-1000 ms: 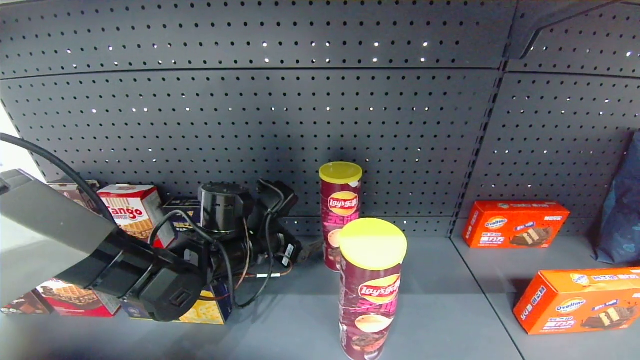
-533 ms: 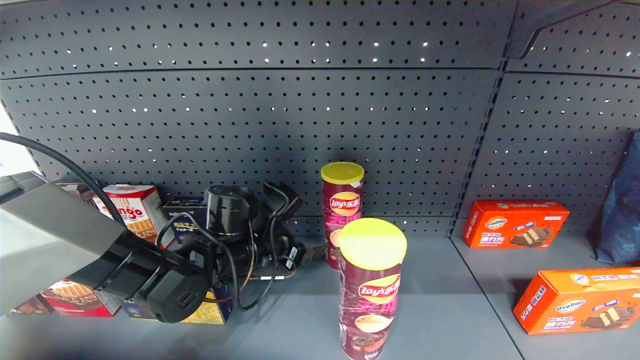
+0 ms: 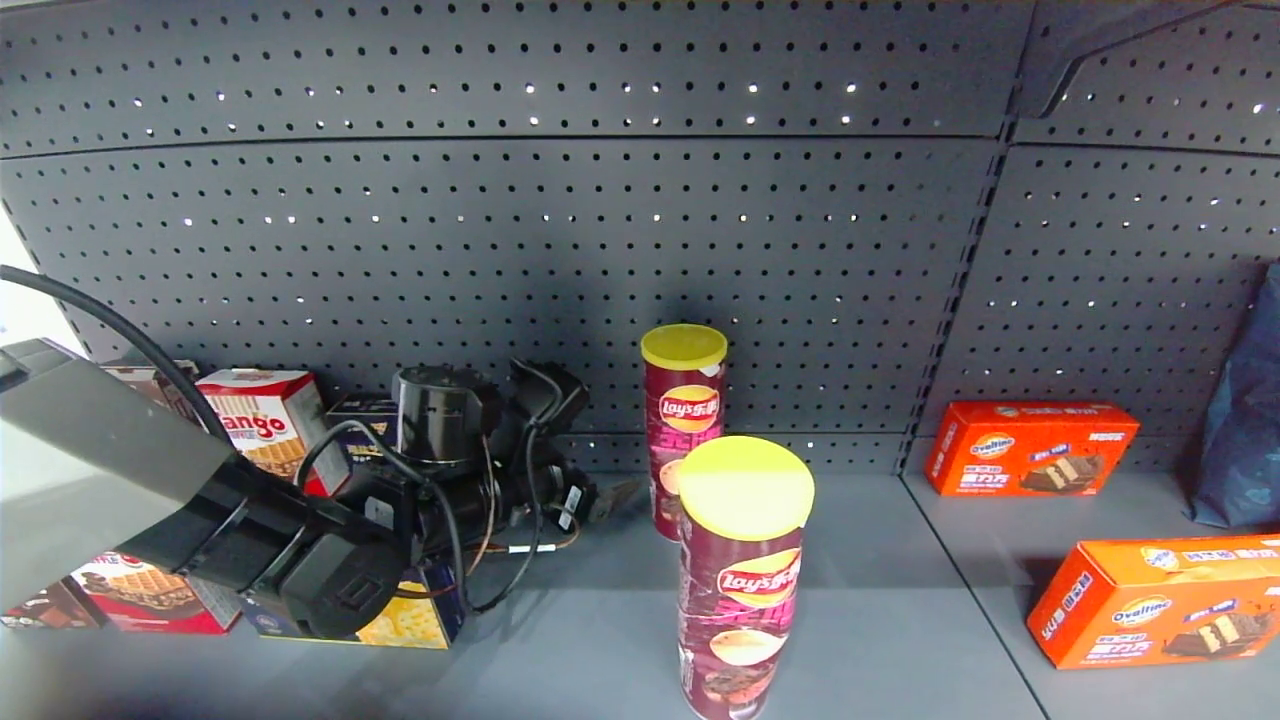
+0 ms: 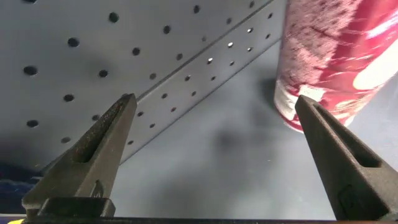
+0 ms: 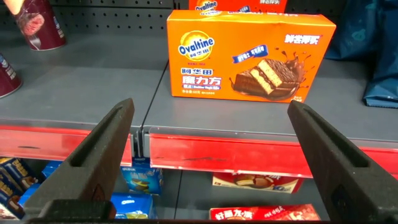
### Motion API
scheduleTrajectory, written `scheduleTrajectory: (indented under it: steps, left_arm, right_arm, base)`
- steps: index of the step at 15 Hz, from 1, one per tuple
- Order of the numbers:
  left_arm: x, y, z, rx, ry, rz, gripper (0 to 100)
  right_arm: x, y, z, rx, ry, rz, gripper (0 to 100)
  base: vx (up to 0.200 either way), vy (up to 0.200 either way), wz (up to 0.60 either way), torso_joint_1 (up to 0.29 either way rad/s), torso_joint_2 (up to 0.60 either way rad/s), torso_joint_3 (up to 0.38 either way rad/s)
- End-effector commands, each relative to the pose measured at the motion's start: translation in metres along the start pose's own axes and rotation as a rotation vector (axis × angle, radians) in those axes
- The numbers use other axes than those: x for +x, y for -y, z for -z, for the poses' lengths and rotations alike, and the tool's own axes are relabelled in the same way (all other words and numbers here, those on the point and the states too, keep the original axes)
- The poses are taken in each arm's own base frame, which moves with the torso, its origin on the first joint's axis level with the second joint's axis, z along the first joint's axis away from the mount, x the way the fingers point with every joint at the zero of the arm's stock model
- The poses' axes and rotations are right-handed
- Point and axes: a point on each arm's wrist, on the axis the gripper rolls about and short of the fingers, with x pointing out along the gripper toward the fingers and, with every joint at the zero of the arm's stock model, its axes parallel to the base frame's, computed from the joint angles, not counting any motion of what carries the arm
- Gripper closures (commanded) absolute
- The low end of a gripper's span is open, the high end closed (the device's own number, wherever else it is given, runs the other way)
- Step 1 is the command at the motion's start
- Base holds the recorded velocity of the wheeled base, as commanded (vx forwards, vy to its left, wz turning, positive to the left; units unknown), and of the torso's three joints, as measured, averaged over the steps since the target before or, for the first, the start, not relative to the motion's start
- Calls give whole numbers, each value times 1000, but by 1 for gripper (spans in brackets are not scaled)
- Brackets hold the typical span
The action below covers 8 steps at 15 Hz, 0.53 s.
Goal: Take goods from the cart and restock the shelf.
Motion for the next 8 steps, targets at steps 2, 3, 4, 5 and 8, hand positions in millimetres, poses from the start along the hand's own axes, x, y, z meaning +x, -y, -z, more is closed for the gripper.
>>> scheduleTrajectory:
  steps: [2, 3, 4, 5, 8]
  left_arm:
    - [1, -2, -2, 1, 6, -13, 0]
    - [2, -1, -2, 2, 7, -9, 0]
    - [4, 0, -3, 3, 9, -5, 0]
    - [5, 1, -3, 4, 9, -2, 0]
    - [10, 6, -3, 9, 11, 9, 0]
  right_arm:
    - [0, 0, 0, 0, -1, -1, 0]
    - [0, 0, 0, 0, -1, -1, 0]
    - [0, 0, 0, 0, -1, -1, 0]
    - [0, 0, 0, 0, -1, -1, 0]
    - [0, 0, 0, 0, -1, -1, 0]
  base:
    - [0, 0, 0, 0, 0, 0]
    - [0, 0, 0, 0, 0, 0]
    - [0, 0, 0, 0, 0, 0]
    - [0, 0, 0, 0, 0, 0]
    - [0, 0, 0, 0, 0, 0]
